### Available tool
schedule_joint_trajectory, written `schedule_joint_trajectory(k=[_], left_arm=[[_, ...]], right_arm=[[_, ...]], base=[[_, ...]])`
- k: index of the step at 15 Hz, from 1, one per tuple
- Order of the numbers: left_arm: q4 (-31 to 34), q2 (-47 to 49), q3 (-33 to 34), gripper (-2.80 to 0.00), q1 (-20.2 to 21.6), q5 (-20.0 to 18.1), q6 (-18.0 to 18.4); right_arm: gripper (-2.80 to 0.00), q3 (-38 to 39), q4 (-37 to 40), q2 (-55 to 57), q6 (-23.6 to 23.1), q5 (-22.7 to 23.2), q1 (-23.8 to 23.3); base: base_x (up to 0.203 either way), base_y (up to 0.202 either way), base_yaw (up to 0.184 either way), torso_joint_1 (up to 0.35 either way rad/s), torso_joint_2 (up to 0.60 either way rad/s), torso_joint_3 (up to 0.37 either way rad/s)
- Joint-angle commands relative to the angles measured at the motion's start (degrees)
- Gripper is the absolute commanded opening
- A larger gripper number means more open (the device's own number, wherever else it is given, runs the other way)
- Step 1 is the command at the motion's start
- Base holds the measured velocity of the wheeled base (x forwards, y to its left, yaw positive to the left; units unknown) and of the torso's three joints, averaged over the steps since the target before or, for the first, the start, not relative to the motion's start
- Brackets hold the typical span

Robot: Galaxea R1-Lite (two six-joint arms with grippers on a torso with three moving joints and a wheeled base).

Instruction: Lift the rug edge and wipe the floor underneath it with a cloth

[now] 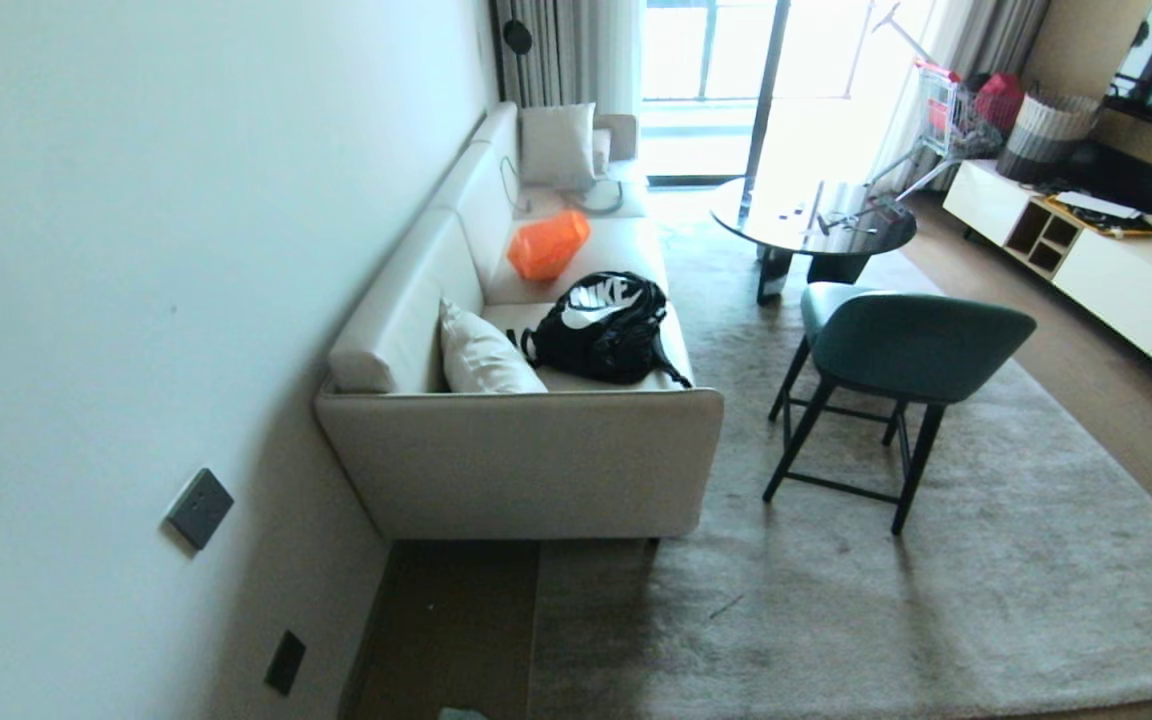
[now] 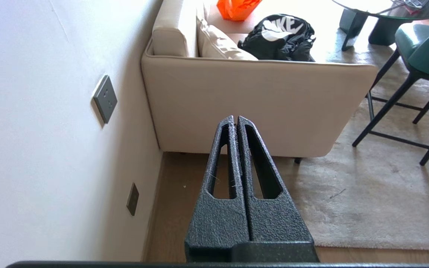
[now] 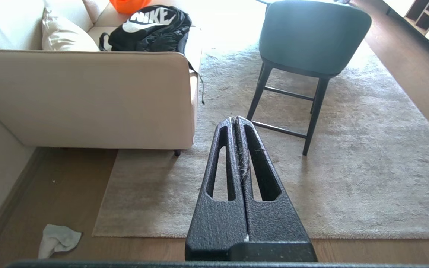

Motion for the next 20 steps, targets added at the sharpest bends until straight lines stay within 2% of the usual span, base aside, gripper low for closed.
schedule_joint_trajectory(k=[1, 4, 20], left_arm=[[-0.02, 0.00, 0.05, -2.80, 0.00, 0.03, 0.00], [-0.02, 0.00, 0.05, -2.80, 0.00, 0.03, -0.09], [-0.02, 0.00, 0.01, -2.80, 0.00, 0.03, -0.06]], right_arm=[[-2.80, 0.00, -0.03, 0.01, 0.17, -0.02, 0.00], [-2.80, 0.00, -0.04, 0.00, 3.33, -0.37, 0.00], [-2.80, 0.00, -0.04, 0.01, 3.50, -0.37, 0.00]], base=[[0.000, 0.000, 0.000, 0.151, -0.33, -0.178], [0.000, 0.000, 0.000, 0.018, -0.06, -0.018], [0.000, 0.000, 0.000, 0.000, 0.00, 0.000]])
